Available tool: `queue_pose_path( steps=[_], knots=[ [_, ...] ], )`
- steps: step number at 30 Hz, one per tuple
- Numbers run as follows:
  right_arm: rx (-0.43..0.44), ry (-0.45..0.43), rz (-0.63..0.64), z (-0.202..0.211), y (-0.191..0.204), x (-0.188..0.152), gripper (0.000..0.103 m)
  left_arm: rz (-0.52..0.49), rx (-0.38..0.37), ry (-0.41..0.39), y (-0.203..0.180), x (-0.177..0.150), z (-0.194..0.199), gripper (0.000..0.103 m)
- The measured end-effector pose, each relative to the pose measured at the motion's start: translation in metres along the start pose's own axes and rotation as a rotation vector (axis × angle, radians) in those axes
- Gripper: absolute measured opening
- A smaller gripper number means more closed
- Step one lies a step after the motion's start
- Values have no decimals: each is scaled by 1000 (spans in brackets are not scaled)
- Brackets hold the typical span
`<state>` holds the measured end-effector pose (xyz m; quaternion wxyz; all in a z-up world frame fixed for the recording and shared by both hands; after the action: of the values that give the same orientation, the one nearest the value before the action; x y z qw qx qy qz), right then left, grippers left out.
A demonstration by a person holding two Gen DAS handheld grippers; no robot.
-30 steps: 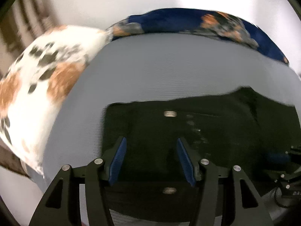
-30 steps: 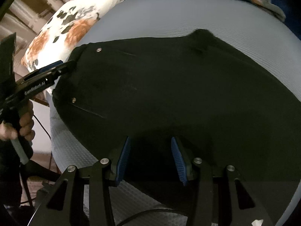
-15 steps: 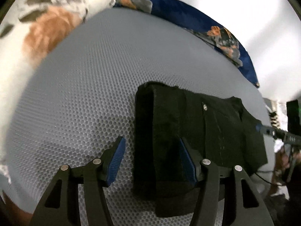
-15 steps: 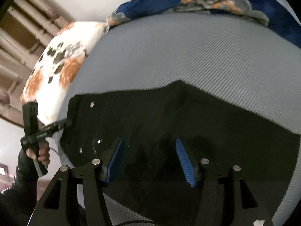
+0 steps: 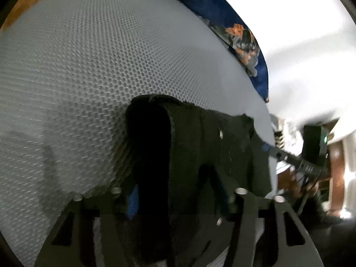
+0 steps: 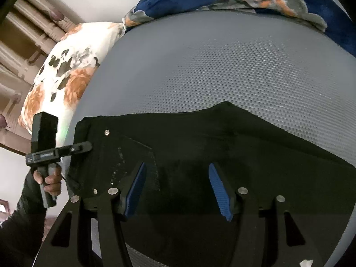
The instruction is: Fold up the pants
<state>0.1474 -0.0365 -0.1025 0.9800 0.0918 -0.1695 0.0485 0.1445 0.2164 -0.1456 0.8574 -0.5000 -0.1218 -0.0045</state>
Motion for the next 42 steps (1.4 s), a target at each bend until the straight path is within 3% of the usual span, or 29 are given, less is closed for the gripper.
queue_pose_path(
  steps=[2,8,12,17,21,25,30,34,38,40,42],
  knots=[
    [10,-1,2,0,3,1,56,26,-12,-27,-1,3,-9,43],
    [16,-36,-10,11,-14,1,56,75,90,-141,-27,-3,-2,31],
    [-4,-68,-37,26,-43,4,56,128,145,-200,-69,-7,1,25],
    [-9,-134,-67,54,-84,1,58,82,222,-216,-128,-19,-25,24],
    [-12,-173,-110,73,-128,-11,58,19,218,-200,-184,-35,-65,21],
    [-26,-197,-166,86,-172,-28,58,-61,230,-132,-229,-29,-126,19],
    [-39,-200,-243,92,-220,-51,58,-112,286,-26,-242,-40,-211,18],
    [-36,-189,-289,90,-243,-66,58,-190,430,37,-237,-49,-272,18],
    [-18,-170,-313,82,-250,-76,58,-259,553,58,-227,-57,-300,26],
    [3,-153,-313,77,-248,-78,58,-319,583,72,-235,-59,-310,38],
    [16,-147,-304,75,-245,-78,58,-365,529,93,-244,-62,-313,57]
  ],
)
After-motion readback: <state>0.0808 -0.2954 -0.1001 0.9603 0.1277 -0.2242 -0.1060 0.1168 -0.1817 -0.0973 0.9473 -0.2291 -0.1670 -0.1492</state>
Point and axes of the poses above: each gripper's, at about its wrist camera, not at the fingertips, and z roughly against the way its jaws point, y to its left, x to its top, the point moved 7 cm from there along -z, roughly the way its jaws point, and after that the axes turned 14 degrees about -x, right-handed, at the moved point
